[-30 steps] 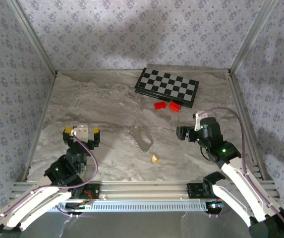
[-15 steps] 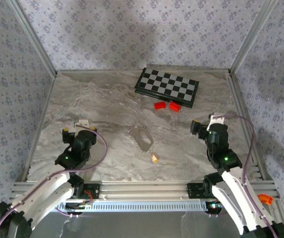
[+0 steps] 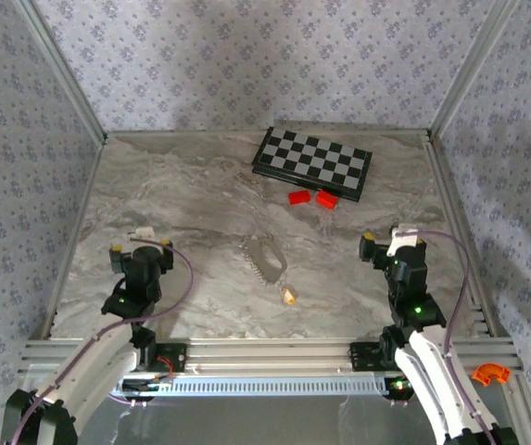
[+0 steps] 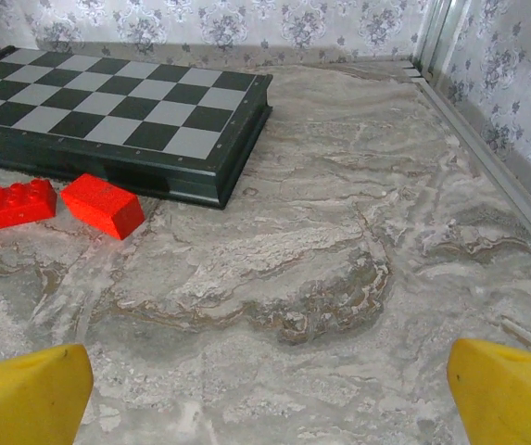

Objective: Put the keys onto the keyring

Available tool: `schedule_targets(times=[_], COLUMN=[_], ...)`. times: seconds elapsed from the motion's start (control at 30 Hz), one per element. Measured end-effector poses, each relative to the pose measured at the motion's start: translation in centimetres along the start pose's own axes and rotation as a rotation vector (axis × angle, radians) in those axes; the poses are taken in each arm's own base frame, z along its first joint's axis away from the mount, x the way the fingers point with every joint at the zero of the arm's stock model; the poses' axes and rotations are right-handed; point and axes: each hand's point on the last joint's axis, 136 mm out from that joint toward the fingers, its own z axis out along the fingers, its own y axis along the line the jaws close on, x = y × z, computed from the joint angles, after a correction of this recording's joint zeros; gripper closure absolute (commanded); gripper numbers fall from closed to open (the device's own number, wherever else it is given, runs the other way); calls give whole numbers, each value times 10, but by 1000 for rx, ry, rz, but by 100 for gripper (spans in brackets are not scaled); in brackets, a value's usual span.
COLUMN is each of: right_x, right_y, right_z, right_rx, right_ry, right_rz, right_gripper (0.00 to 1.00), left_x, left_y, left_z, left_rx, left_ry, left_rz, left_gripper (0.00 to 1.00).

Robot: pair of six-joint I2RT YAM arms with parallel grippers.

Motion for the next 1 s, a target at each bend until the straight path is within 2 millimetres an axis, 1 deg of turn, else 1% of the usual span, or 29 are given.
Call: schedule_targets(times=[0.1,0.23,0.3,0.47,0.7,1.0], right_x=[9,28,35,30,30,33], right_y=[-2,-6,-8,-10,-7,-2], right_z=[3,7,9,14,28,54], right_rx=[9,33,46,65,78,89], right_ry=[4,26,43,25,25,16], right_rz=[-1,-6,-11,-16,-42,-76], right_gripper=[0,0,0,0,0,0], left_x=[4,8,9,10,14,0], left_y=[3,6,7,11,5,-1], left_z=[5,12,15,25,41,62], left_rx=[-9,-26,-35,-57,-53,-20], left_ry=[18,40,46,53,73,56], left_rz=[-5,-9,-14,-32,-36,-86], left_gripper=[0,0,0,0,0,0])
